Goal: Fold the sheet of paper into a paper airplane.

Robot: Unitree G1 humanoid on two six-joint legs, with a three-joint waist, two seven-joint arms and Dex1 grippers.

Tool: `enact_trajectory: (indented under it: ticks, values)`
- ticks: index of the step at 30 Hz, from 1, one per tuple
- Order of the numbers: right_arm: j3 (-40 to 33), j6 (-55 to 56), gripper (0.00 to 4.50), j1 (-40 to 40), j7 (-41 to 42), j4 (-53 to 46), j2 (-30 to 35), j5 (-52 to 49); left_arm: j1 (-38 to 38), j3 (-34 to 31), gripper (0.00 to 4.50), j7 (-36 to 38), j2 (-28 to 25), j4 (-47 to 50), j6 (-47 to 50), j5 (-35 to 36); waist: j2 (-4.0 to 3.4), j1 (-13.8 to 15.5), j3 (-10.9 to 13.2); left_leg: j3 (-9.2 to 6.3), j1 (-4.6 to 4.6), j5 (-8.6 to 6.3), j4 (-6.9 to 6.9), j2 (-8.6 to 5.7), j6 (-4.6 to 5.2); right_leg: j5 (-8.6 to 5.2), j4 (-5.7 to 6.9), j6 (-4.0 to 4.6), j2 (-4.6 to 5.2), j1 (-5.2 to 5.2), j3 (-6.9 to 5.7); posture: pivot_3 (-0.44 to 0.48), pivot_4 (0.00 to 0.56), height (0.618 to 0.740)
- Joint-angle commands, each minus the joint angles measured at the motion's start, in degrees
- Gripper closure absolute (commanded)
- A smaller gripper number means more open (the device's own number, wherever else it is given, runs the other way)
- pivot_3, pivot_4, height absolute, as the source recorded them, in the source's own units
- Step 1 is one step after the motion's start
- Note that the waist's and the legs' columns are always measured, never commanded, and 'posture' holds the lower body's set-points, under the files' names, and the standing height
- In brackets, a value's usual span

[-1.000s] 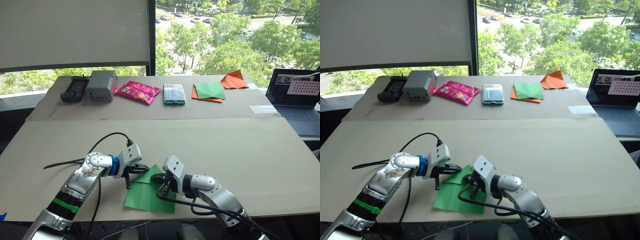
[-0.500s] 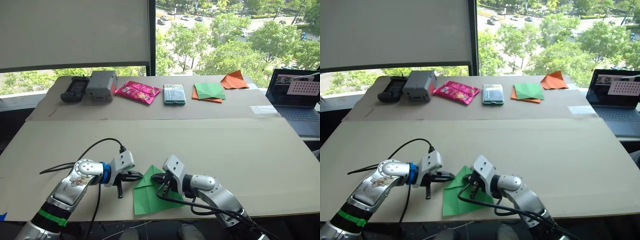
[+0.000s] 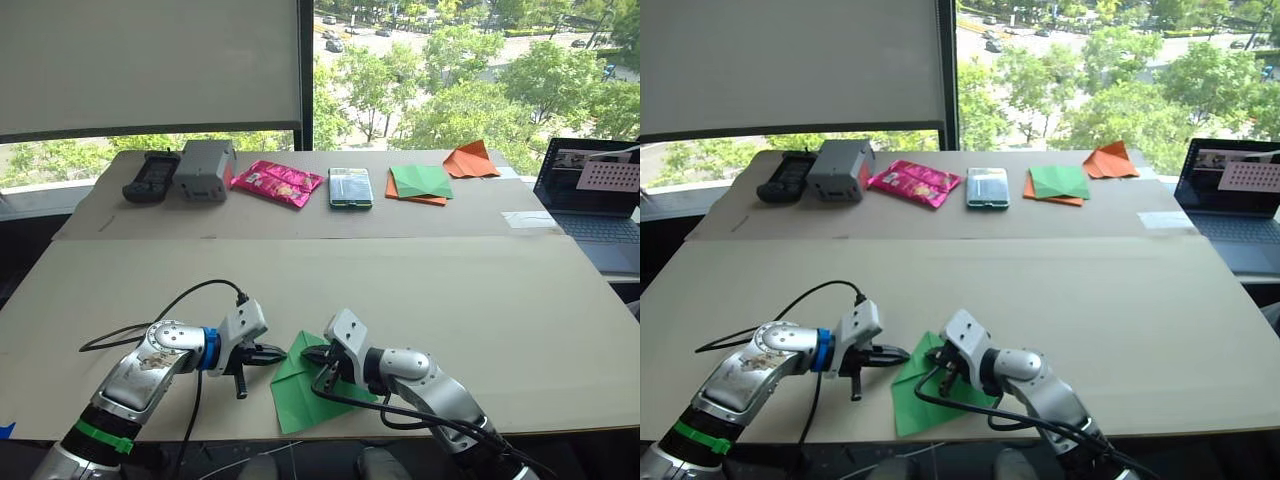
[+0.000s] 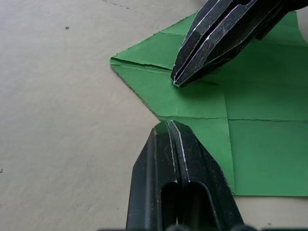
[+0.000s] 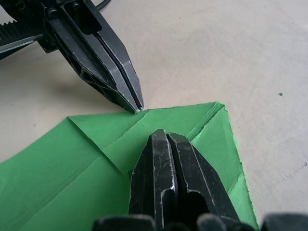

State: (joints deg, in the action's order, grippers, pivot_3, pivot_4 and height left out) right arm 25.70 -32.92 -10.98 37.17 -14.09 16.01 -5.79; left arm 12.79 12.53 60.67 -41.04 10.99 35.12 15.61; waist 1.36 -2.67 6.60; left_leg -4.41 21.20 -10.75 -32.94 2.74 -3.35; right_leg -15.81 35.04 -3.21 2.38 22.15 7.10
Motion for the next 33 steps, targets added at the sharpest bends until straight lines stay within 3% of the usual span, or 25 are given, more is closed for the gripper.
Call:
enact_trajectory:
  ticks: [1,11,33]
  values:
    - [0.52,-1.25,4.50,0.03,-0.03,1.04,0.05,-0.02,2.08,-1.30,4.45,-0.21,0.20,1.12,1.20,1.48,0.03,-0.01,0.02,0.00,0.00,0.00,0.00,0.00,0.00,0.00,0.00,0.00,0.00,0.00,0.00,0.000,0.150,0.740]
    - [0.79,-1.67,4.50,-0.11,-0.10,1.07,0.32,0.28,0.66,0.81,4.45,-0.99,1.01,1.26,0.37,0.85,0.01,-0.02,0.04,0.00,0.01,0.00,0.00,0.00,0.00,0.00,0.00,-0.01,0.00,-0.01,0.00,0.000,0.150,0.740]
    - [0.76,-2.14,4.50,-0.46,-0.65,1.32,0.24,0.33,-7.39,2.78,4.45,0.42,-5.24,4.43,-3.88,-1.31,-0.10,-0.01,-0.02,0.00,-0.02,-0.04,0.02,0.02,-0.06,-0.01,-0.02,0.02,0.01,0.01,0.01,0.000,0.150,0.740]
